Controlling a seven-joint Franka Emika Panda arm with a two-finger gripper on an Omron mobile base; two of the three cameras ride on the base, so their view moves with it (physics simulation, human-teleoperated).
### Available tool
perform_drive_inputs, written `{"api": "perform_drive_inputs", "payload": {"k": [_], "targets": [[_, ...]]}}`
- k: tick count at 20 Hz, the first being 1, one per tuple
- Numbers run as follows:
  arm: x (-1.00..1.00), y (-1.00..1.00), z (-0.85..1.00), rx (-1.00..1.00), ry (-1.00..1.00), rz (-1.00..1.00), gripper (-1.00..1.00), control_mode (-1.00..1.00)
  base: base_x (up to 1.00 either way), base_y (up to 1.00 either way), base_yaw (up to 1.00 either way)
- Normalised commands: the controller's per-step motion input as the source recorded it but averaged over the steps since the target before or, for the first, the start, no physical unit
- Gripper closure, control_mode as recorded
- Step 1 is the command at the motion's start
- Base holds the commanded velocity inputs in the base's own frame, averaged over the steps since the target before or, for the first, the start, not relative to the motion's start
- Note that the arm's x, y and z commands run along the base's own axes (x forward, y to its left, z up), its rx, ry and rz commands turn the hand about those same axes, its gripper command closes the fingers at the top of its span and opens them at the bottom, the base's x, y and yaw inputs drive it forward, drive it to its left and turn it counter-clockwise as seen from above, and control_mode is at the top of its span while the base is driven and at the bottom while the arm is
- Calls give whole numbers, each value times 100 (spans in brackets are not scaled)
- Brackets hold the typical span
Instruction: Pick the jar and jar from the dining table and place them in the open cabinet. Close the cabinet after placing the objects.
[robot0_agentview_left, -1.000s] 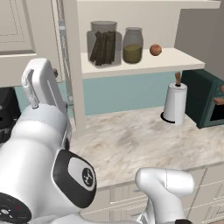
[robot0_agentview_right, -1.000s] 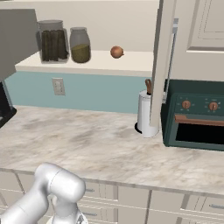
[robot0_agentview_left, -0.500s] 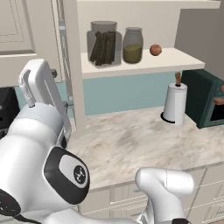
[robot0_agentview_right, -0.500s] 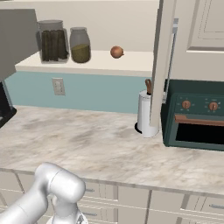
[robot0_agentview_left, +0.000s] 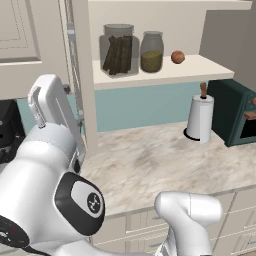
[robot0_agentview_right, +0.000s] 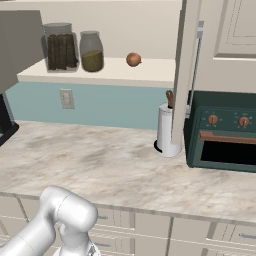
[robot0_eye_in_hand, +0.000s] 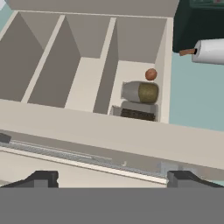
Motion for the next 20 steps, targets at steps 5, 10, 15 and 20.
{"api": "perform_drive_inputs", "payload": {"k": [5, 10, 15, 20], "targets": [[10, 0, -13, 9, -5, -1, -100, -100, 0, 0, 0], [15, 0, -7, 9, -3, -1, -100, -100, 0, 0, 0], [10, 0, 0, 10, -1, -1, -100, -100, 0, 0, 0], [12, -3, 0, 10, -2, -1, -100, -100, 0, 0, 0]]}}
